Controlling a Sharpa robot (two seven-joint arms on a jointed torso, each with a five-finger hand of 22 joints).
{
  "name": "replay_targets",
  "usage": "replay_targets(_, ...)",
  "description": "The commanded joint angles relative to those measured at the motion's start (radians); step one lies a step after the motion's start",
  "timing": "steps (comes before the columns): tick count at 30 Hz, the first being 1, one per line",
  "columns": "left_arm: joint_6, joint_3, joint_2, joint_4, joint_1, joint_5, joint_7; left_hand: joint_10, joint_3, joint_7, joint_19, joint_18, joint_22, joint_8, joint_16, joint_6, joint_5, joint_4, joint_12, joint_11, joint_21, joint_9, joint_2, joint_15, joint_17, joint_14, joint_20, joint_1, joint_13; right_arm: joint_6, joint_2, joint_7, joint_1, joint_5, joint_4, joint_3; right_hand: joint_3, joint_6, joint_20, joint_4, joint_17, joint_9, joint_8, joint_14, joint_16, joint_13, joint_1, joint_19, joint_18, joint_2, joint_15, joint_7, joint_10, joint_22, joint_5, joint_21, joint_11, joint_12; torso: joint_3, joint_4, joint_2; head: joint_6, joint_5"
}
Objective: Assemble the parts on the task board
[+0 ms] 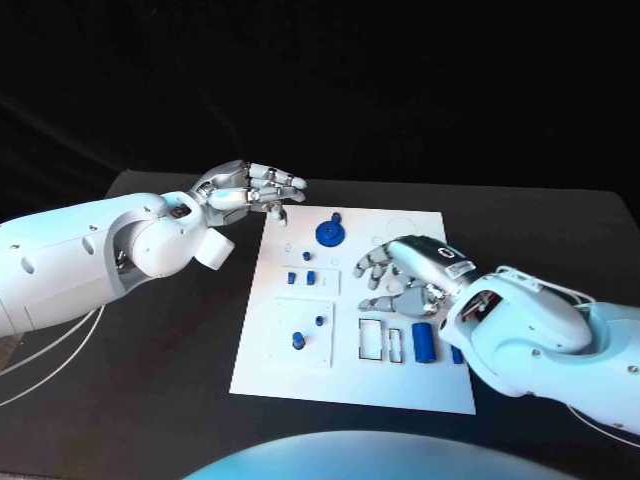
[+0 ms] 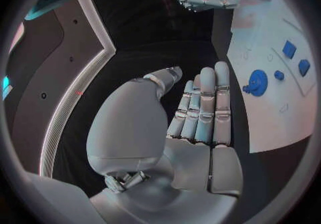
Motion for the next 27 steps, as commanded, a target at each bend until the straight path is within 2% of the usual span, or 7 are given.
replay_targets(1,0.013,-0.002,-0.001,0.002,0.0,0.006,0.009,-0.006,-0.006,-0.002,0.008,0.006,-0.001,-0.005,-0.001,-0.008,-0.001,0.002,0.004,0.001,-0.004,-0.001,0.001,0.002,-0.001,-0.002,0.001,-0.005,0.001,-0.04,-0.08,0.043,0.018,0.287,0.011,-0.001,0.004,0.027,-0.016,0.001,0.085,0.004,0.016,0.064,0.031,0.043,-0.007,0.024,-0.008,0.016,-0.025,-0.022,0.108,0.054,0.001,0.065,-0.029,0.062,-0.0028,-0.0039,-0.003,0.0,-0.031)
replay_targets(3,0.012,-0.003,-0.001,0.003,0.0,0.006,0.012,-0.006,-0.006,-0.002,0.008,0.006,-0.001,-0.005,-0.001,-0.008,-0.001,0.002,0.004,0.001,-0.004,-0.001,0.001,0.002,-0.001,-0.002,0.001,-0.005,0.001,-0.018,-0.123,0.042,0.024,0.342,0.014,-0.003,-0.026,0.035,-0.037,0.0,0.098,0.019,0.037,0.066,0.037,0.164,-0.058,0.034,-0.013,0.022,-0.045,-0.042,0.147,0.07,0.003,0.094,-0.047,0.185,-0.0029,-0.0056,-0.004,-0.001,-0.045)
replay_targets(4,0.013,-0.004,-0.002,0.004,0.0,0.006,0.016,-0.006,-0.007,-0.002,0.008,0.006,-0.001,-0.005,-0.001,-0.008,-0.001,0.003,0.004,0.001,-0.004,-0.001,0.001,0.002,-0.001,-0.003,0.001,-0.006,0.001,-0.003,-0.142,0.038,0.026,0.361,0.015,-0.005,-0.032,0.039,-0.038,-0.001,0.11,0.025,0.044,0.068,0.041,0.363,-0.061,0.038,-0.016,0.022,-0.045,-0.042,0.192,0.076,0.0,0.109,-0.052,0.356,-0.0033,-0.0069,-0.004,0.001,-0.059)
replay_targets(5,0.014,-0.004,-0.002,0.004,-0.001,0.006,0.021,-0.006,-0.007,-0.002,0.008,0.006,-0.001,-0.005,-0.001,-0.008,-0.001,0.003,0.004,0.001,-0.004,-0.001,0.001,0.002,-0.001,-0.003,0.001,-0.005,0.002,0.014,-0.159,0.029,0.026,0.372,0.015,-0.006,-0.056,0.028,-0.041,-0.027,0.15,0.067,0.079,0.074,0.056,0.816,-0.067,0.047,-0.025,0.035,-0.058,-0.049,0.195,0.096,0.003,0.142,-0.056,0.735,-0.0036,-0.0095,-0.004,0.003,-0.061)
replay_targets(6,0.014,-0.005,-0.001,0.004,-0.001,0.006,0.024,-0.006,-0.007,-0.002,0.008,0.006,-0.001,-0.005,-0.001,-0.008,-0.001,0.003,0.004,0.001,-0.004,-0.001,0.001,0.002,-0.001,-0.003,0.001,-0.005,0.002,0.026,-0.172,0.02,0.026,0.376,0.015,-0.007,-0.063,0.028,-0.043,-0.006,0.168,0.08,0.091,0.077,0.06,0.989,-0.085,0.052,-0.026,0.046,-0.05,-0.049,0.24,0.104,0.002,0.161,-0.056,0.871,-0.0042,-0.0112,-0.005,0.005,-0.065)
replay_targets(9,0.015,-0.005,0.0,0.005,-0.003,0.004,0.032,-0.006,-0.007,-0.002,0.008,0.006,-0.002,-0.005,-0.001,-0.008,-0.001,0.002,0.005,0.0,-0.005,-0.001,0.0,0.002,-0.001,-0.002,0.001,-0.005,0.002,0.06,-0.205,-0.013,0.022,0.368,0.021,-0.011,-0.109,0.017,-0.043,0.0,0.197,0.144,0.142,0.082,0.068,1.252,-0.138,0.073,-0.036,0.066,-0.049,-0.056,0.293,0.138,0.003,0.238,-0.057,1.067,-0.0048,-0.0125,-0.006,0.008,-0.076)
replay_targets(27,0.025,-0.008,-0.001,0.012,-0.006,-0.003,0.036,-0.007,-0.013,-0.003,0.01,0.006,-0.005,-0.004,0.001,-0.008,-0.001,0.006,0.008,0.0,-0.009,-0.002,-0.005,0.002,0.0,-0.002,0.002,-0.01,0.002,0.097,-0.231,-0.213,-0.071,0.249,0.052,-0.021,-0.2,0.001,-0.044,0.008,0.256,0.196,0.17,0.093,0.084,1.373,-0.292,0.092,-0.048,0.033,-0.05,-0.059,0.34,0.17,0.01,0.31,-0.059,1.149,-0.0067,-0.0156,-0.007,0.004,-0.094)
